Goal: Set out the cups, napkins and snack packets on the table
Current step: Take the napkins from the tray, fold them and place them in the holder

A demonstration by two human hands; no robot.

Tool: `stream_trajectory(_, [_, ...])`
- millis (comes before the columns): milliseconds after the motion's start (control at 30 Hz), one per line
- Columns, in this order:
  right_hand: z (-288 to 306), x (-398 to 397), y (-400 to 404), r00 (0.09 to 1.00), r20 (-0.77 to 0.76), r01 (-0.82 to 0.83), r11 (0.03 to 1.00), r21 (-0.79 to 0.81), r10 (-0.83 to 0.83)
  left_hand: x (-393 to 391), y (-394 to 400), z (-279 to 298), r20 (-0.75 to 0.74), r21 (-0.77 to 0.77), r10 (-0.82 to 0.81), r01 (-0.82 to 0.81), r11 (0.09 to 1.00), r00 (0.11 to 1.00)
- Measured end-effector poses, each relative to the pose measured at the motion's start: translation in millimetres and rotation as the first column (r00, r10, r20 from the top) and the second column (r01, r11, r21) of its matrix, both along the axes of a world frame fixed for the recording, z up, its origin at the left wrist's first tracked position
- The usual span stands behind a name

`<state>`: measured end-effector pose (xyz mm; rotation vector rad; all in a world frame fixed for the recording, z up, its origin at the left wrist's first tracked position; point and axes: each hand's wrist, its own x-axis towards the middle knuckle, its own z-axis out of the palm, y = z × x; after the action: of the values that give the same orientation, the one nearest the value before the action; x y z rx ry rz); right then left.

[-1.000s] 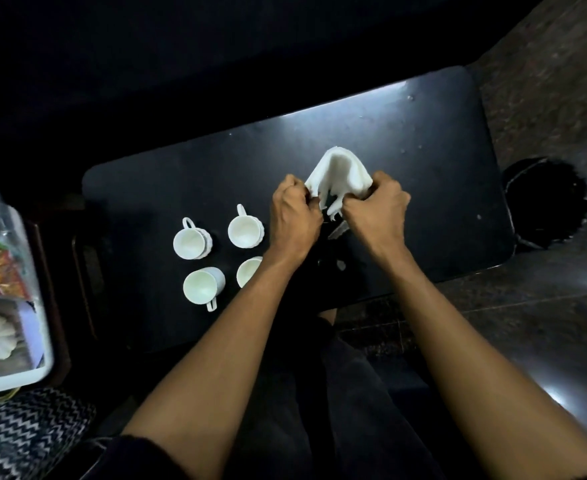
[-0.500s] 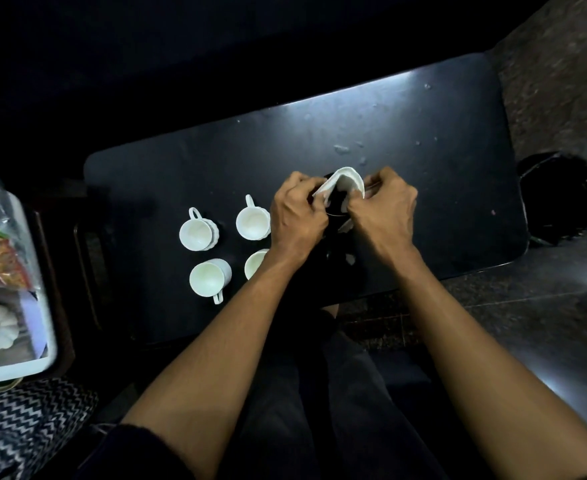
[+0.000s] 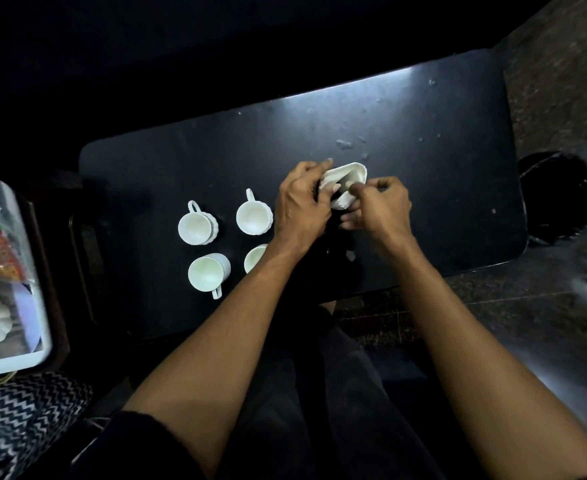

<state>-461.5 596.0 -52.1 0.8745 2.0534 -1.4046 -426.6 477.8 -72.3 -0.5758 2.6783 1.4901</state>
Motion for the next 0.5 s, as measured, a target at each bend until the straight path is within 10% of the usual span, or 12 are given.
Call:
stream_trajectory(200, [-4, -9, 26, 0.974, -0.129, -0.133, 0.936, 0.325, 0.184, 8, -1, -12, 0.146, 0.073, 0.086, -0.097, 0.993, 0.986])
stream_trajectory(500, [-26, -17, 29, 0.829, -0.116, -0.532, 0.835, 0.137, 0.547, 16, 5, -23, 0.355, 0.227, 0.058, -0.146, 0.963, 0.933])
